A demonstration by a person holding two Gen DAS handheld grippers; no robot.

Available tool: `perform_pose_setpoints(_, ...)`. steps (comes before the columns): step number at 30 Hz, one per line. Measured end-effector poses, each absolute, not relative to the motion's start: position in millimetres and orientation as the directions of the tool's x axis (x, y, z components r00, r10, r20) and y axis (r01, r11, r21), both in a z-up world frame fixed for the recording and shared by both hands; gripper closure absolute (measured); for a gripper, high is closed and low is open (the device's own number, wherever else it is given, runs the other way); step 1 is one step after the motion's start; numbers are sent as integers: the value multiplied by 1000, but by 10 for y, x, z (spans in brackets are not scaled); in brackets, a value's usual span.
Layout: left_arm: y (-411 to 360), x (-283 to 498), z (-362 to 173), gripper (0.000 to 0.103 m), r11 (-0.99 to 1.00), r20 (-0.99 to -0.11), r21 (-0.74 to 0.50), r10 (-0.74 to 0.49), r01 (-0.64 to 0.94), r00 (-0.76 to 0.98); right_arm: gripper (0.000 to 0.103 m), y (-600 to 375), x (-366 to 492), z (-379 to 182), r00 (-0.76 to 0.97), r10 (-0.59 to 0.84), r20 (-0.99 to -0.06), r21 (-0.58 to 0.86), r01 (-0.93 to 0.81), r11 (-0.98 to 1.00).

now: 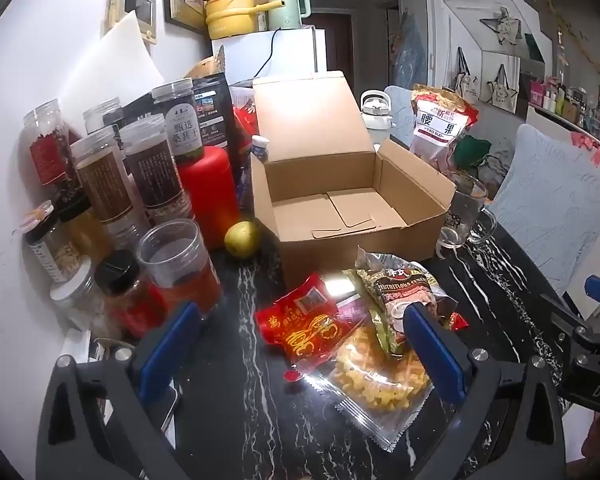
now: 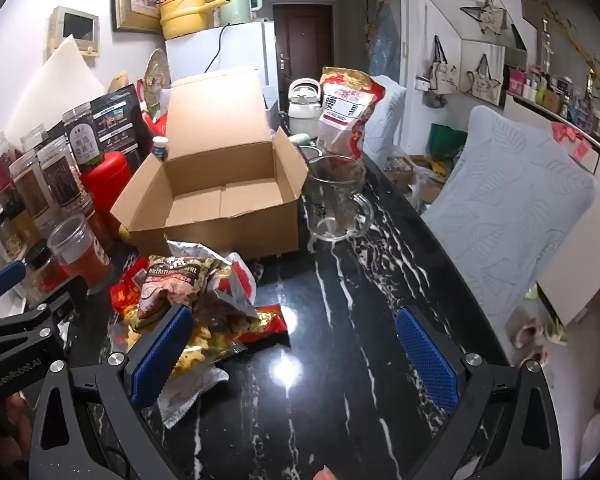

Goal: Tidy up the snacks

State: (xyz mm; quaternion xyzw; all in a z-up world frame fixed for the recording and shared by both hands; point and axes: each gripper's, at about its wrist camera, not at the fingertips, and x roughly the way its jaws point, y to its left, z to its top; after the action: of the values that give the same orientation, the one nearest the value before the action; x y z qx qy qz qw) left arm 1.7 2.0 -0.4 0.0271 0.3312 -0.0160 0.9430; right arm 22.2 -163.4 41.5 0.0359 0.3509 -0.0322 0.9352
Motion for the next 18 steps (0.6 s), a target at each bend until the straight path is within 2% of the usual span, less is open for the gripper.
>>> perform_pose_setpoints(18,53,-50,10,0,996,-618,29,-51,87,784,0,-1608,191,429,751,-40,-660,36,85,996)
